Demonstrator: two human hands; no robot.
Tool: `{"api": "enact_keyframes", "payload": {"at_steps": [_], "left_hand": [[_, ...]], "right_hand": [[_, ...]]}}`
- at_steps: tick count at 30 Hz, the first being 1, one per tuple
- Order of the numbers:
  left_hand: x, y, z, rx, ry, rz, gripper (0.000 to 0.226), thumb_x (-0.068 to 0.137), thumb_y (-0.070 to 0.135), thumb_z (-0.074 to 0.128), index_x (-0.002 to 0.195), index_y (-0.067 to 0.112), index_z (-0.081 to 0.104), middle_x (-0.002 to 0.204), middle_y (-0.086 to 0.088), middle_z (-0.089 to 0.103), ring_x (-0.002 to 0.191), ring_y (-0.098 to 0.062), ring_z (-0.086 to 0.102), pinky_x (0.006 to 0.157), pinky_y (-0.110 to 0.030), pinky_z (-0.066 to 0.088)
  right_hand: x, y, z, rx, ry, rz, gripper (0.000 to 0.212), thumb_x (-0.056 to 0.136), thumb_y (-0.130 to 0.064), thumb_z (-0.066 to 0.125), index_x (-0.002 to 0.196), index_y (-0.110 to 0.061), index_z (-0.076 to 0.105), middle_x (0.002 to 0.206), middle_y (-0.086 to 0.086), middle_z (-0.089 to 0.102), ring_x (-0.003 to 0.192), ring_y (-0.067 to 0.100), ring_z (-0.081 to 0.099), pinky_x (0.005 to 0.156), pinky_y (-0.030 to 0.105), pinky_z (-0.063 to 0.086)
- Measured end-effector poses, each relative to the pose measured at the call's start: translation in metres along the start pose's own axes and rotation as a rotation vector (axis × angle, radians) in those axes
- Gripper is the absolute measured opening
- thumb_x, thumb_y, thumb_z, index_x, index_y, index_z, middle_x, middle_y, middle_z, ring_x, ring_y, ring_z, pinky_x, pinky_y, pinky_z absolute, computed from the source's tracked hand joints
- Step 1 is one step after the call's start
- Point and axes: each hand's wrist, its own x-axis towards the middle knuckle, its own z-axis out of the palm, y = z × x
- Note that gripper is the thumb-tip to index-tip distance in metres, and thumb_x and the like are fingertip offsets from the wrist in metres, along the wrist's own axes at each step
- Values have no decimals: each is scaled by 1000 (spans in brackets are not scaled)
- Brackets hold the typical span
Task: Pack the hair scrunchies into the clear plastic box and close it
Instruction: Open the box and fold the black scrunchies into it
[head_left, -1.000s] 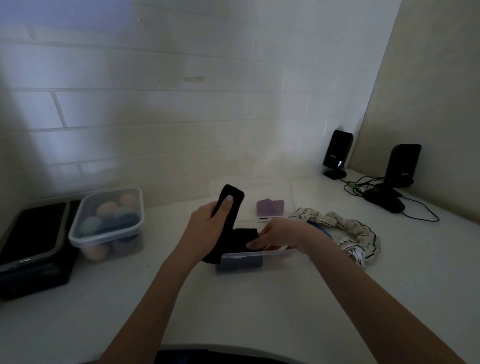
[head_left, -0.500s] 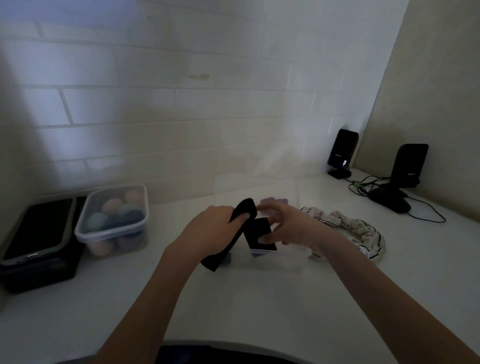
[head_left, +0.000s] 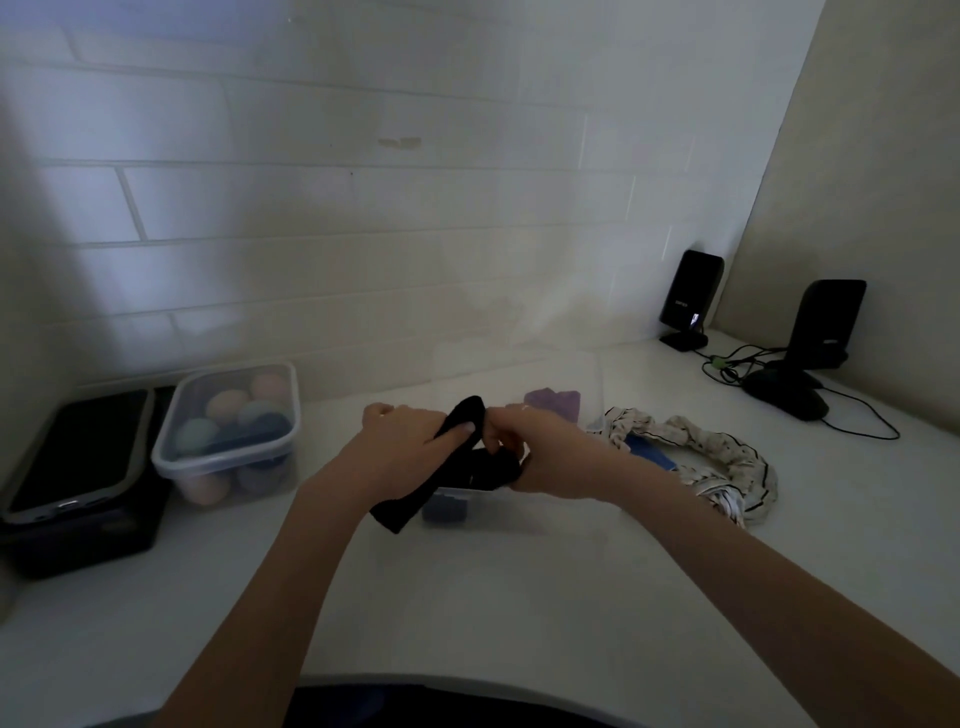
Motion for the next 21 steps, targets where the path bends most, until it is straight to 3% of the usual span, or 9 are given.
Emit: {"api": "enact_keyframes", "payload": {"at_steps": [2,5,9,11,14,16,18,21], "left_hand": [[1,-4,2,-47,-47,0,44,96,47,28,61,23,38,63,5,48,70,-20,51,77,-34,31],[1,-10,4,-196,-39,-23,45,96,46,33,67,14,44,67,-1,51,65,-20,49,64,-32,33],[-1,-16,15,-365,141,1,44,94,44,39,67,10,49,66,-7,58,60,-21,53,56,-30,35],[-6,-15,19,-521,231,-19,43,94,41,42,74,5,56,72,-8,68,63,-21,63,58,-29,43],[-10,-15,20,-772,309,-92,42,95,34,43,86,-1,65,74,1,71,57,2,64,53,-9,44],[-10,-17,22,-831,302,-115,42,96,32,42,88,-2,66,74,4,70,54,7,61,49,-4,40],[-10,-18,25,-871,284,-123,43,96,33,41,90,-1,67,73,5,70,52,7,60,49,-4,39],[-10,-19,27,-910,279,-143,44,96,34,42,91,-1,67,69,6,68,50,6,59,49,-5,39]], "right_hand": [[3,-2,0,-72,-29,-44,32,69,1,62,82,-21,44,83,0,45,70,16,44,59,15,35],[5,-4,-2,-146,-106,-72,18,76,-2,62,86,-11,50,72,-11,38,63,11,40,59,13,35],[13,-2,-3,-195,-269,4,24,78,3,49,85,-19,46,83,5,55,80,31,56,72,36,45],[12,-1,-4,-171,-346,56,24,78,3,47,90,-18,52,94,13,61,89,35,60,76,37,48],[11,-3,-11,-103,-423,151,28,82,2,50,107,-8,59,101,8,61,100,34,61,84,35,50],[12,-3,-20,-50,-491,215,30,84,-1,54,111,-11,61,106,5,62,106,31,62,91,35,50],[14,-5,-26,-2,-481,246,22,84,-12,64,106,-15,65,111,7,66,106,28,63,95,36,50],[16,-7,-21,14,-281,220,16,79,-29,72,87,-15,67,101,7,69,96,25,64,89,36,50]]}}
